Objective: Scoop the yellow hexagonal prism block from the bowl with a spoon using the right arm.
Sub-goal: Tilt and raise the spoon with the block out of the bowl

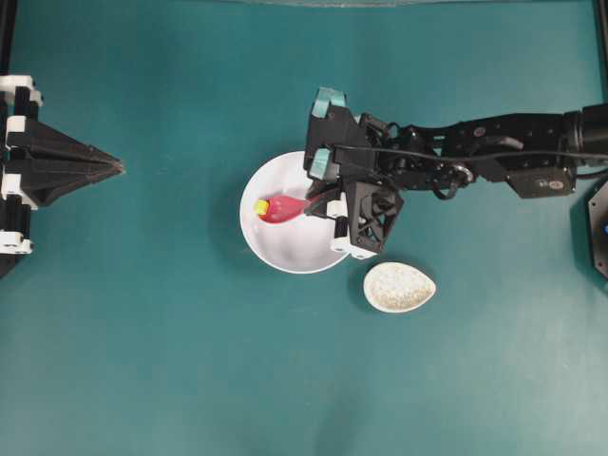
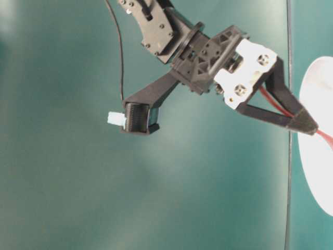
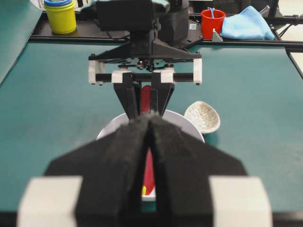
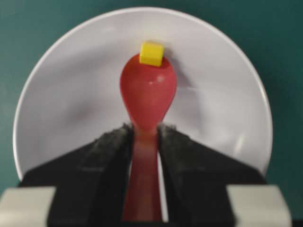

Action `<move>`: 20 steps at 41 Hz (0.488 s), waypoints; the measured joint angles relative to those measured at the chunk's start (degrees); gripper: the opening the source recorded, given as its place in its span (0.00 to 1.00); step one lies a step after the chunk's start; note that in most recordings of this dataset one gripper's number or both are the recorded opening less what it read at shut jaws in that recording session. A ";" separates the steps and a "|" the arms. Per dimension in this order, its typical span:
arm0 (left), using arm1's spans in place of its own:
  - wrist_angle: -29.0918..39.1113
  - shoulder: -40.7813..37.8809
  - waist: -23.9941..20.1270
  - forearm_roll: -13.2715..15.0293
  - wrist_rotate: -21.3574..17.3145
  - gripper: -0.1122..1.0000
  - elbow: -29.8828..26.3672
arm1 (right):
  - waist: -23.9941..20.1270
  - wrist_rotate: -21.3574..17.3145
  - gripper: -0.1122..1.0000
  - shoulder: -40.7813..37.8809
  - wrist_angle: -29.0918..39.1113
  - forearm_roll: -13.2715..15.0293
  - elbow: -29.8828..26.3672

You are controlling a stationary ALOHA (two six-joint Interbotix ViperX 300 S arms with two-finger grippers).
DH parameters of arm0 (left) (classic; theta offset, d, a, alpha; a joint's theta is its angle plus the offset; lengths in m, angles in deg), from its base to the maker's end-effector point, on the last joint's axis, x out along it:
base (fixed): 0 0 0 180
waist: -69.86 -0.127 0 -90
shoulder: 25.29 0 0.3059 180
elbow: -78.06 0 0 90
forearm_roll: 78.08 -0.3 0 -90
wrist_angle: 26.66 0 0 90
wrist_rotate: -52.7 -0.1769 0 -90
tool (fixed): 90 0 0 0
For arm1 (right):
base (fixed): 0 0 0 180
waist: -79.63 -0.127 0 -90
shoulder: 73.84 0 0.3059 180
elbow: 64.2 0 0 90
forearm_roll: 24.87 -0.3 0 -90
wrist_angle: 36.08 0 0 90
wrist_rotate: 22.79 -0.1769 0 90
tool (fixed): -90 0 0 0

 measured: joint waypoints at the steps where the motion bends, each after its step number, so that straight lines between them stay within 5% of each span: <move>1: 0.00 0.00 0.00 0.09 0.00 0.12 0.00 | -0.09 -0.09 0.33 0.09 -0.44 0.00 0.35; 20: 0.00 0.00 0.00 0.09 0.00 0.12 0.09 | -2.20 -0.26 0.33 2.72 -10.72 -1.41 7.03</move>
